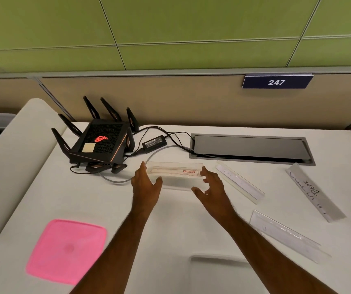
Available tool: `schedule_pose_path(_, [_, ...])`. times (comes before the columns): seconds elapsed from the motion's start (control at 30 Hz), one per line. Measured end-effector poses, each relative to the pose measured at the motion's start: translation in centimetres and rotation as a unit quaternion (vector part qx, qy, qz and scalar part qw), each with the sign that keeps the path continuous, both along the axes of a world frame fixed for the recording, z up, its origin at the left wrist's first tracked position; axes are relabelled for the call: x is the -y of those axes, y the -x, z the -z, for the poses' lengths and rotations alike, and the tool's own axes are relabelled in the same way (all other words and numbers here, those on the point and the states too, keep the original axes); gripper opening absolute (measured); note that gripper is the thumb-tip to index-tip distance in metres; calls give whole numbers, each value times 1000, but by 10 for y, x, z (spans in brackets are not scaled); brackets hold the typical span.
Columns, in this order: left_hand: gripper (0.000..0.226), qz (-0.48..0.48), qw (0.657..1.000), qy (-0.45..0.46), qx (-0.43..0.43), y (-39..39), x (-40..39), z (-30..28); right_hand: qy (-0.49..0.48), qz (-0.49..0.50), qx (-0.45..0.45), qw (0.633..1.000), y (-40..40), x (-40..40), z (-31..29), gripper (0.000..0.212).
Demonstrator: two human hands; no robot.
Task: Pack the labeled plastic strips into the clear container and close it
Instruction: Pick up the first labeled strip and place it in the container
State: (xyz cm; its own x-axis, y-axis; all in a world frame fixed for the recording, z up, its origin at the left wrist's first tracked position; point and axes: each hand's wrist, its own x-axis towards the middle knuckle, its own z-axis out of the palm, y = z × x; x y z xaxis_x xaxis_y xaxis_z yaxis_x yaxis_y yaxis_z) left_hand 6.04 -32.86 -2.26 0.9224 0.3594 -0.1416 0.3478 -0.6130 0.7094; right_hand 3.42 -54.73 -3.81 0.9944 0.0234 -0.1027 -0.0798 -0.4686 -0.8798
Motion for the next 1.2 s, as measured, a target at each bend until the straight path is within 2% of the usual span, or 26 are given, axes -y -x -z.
schedule_pose_path(0.23, [78, 19, 998, -50, 26, 31, 8, -26, -2, 13, 40, 999, 31, 20, -22, 76])
schedule_pose_path(0.5, [84, 47, 996, -50, 61, 60, 12, -50, -1, 15, 109, 994, 63, 40, -46, 77])
schedule_pose_path(0.73, [90, 50, 995, -3, 90, 79, 13, -71, -21, 11, 189, 982, 86, 49, -67, 73])
schedule_pose_path(0.93, [88, 65, 994, 20, 91, 94, 13, -83, -78, 48, 193, 977, 103, 53, -82, 72])
schedule_pose_path(1.2, [84, 79, 988, 115, 62, 115, 14, -87, -6, 66, 216, 974, 120, 73, -96, 53])
